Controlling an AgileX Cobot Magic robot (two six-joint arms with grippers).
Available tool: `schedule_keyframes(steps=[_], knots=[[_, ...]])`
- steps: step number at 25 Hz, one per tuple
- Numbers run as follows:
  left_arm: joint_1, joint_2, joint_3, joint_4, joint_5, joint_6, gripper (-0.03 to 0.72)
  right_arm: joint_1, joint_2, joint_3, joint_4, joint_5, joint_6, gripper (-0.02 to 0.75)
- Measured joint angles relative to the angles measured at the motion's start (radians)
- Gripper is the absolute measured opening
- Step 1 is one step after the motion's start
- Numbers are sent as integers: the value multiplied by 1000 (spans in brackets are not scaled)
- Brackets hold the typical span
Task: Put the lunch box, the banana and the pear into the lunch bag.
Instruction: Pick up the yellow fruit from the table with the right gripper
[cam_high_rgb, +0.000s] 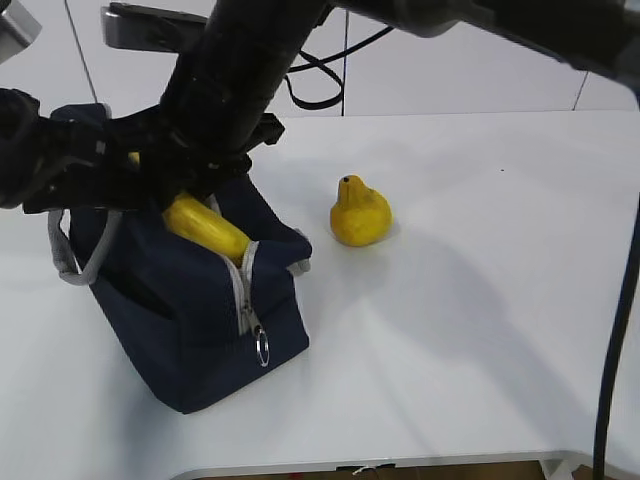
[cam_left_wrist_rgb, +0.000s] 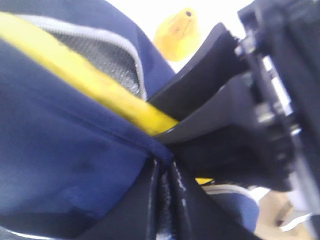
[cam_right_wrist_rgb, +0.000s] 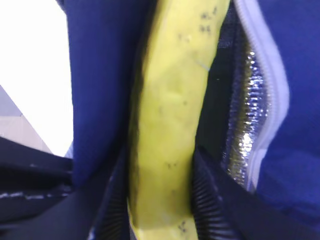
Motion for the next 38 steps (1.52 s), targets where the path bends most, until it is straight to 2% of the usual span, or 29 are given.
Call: schedule_keyframes(steps=[8,12,21,25,27,34,38], knots=[[0,-4,-4,77,-4,0,0,-11,14,-133,1,49,1,309],[0,1,-4,99,-15,0,-1,-27,1,-212,63,45,68,309],[28,-11,-4,132,-21,0,-1,-132,-16,-219,169,45,128,310],[59,-37,-4,140,-21,0,-1,-178,-17,-219,325,45,133,309],[64,-42,-4,141,-21,0,-1,-182,-18,-219,380,45,126,309],[65,-42,-4,141,-21,0,-1,-182,-1,-219,463,45,177,310],[68,-42,-4,141,-21,0,-1,-182,32,-219,465,45,200,309]])
